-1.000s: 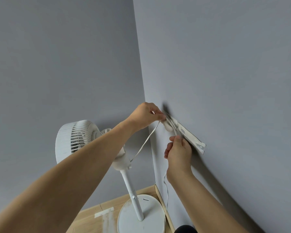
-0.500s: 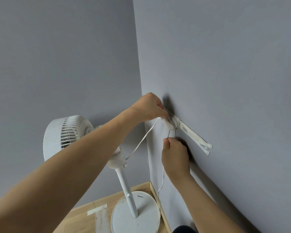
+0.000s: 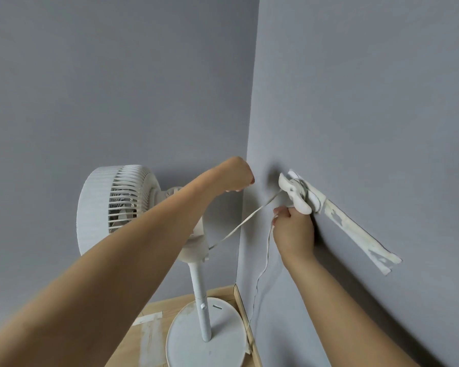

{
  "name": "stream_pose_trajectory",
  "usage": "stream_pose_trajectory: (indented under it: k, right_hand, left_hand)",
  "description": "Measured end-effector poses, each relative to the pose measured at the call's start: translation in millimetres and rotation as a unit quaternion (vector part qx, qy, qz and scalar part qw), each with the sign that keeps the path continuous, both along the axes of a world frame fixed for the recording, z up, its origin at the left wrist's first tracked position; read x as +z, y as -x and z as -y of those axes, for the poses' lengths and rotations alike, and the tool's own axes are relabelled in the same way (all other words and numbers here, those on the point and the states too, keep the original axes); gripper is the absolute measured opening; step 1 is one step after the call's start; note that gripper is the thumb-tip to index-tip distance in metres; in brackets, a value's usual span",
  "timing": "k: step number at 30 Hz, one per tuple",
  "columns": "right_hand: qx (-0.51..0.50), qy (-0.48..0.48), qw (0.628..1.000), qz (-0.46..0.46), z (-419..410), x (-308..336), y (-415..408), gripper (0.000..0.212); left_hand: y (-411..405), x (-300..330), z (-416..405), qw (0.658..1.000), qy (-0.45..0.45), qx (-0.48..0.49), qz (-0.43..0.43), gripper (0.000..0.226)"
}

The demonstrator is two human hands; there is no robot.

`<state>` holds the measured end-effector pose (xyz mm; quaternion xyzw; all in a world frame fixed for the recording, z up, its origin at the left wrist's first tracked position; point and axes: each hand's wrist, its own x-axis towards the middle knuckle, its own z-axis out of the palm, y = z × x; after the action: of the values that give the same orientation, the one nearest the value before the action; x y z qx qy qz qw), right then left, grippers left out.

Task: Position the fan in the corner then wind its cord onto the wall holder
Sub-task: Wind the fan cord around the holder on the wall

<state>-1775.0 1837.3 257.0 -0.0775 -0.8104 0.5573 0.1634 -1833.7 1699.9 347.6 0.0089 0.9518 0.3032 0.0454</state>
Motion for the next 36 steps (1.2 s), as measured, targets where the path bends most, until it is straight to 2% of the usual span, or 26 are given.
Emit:
stream_pose_trajectory:
  k: [2, 5, 8, 11, 17, 20, 23, 25, 27, 29, 31, 34, 36]
  right_hand:
    - [-0.008, 0.05, 0.999, -0.004, 5.1, 0.6, 5.9, 0.024]
    - [-0.039, 0.108, 0.993, -0.041, 14.7, 1.1, 14.7, 0.021]
    - [-0.079, 0.166, 0.981, -0.064, 22.1, 2.1, 21.9, 0.024]
    - [-0.095, 0.199, 0.972, -0.079, 25.1, 2.3, 26.4, 0.023]
    - [-0.114, 0.26, 0.956, -0.08, 32.2, 2.5, 32.5, 0.032]
    - [-0.105, 0.279, 0.952, -0.074, 31.3, 4.7, 32.8, 0.03]
    - [-0.089, 0.27, 0.958, -0.047, 31.0, 5.1, 30.1, 0.027]
    - [-0.063, 0.262, 0.963, 0.013, 31.3, 4.4, 25.1, 0.025]
    - [-0.024, 0.245, 0.966, 0.084, 27.2, 8.9, 14.1, 0.017]
    - [0.028, 0.219, 0.967, 0.13, 22.7, 13.8, 0.9, 0.02]
    - [0.081, 0.226, 0.957, 0.163, 19.3, 20.9, -12.2, 0.02]
    - [0.121, 0.246, 0.945, 0.181, 17.4, 40.5, -21.0, 0.014]
    - [0.146, 0.298, 0.924, 0.189, 18.3, 58.5, -19.5, 0.032]
  left_hand:
    - [7.4, -20.1, 10.7, 0.994, 0.049, -0.044, 0.091, 0.034]
    - [8.8, -38.2, 12.6, 0.979, 0.072, -0.105, 0.161, 0.046]
    - [15.2, -51.0, 8.4, 0.966, 0.007, -0.138, 0.219, 0.049]
    - [23.8, -61.7, 5.7, 0.943, -0.034, -0.177, 0.278, 0.04]
    - [32.9, -69.1, 9.5, 0.919, -0.162, -0.189, 0.305, 0.029]
    - [37.2, -72.5, 8.7, 0.925, -0.223, -0.164, 0.26, 0.026]
    - [39.5, -65.8, 4.1, 0.943, -0.294, -0.094, 0.126, 0.021]
    - [39.5, -48.8, 1.1, 0.95, -0.297, -0.081, 0.054, 0.023]
    - [37.1, -23.8, -5.7, 0.959, -0.269, -0.083, 0.007, 0.024]
    - [34.1, 2.5, -9.4, 0.97, -0.225, -0.082, -0.035, 0.02]
    - [28.7, 28.6, -11.1, 0.982, -0.145, -0.096, -0.076, 0.012]
    - [14.3, 68.8, -15.7, 0.984, -0.033, -0.137, -0.114, 0.015]
    - [1.6, 95.5, -21.6, 0.977, 0.047, -0.168, -0.121, 0.01]
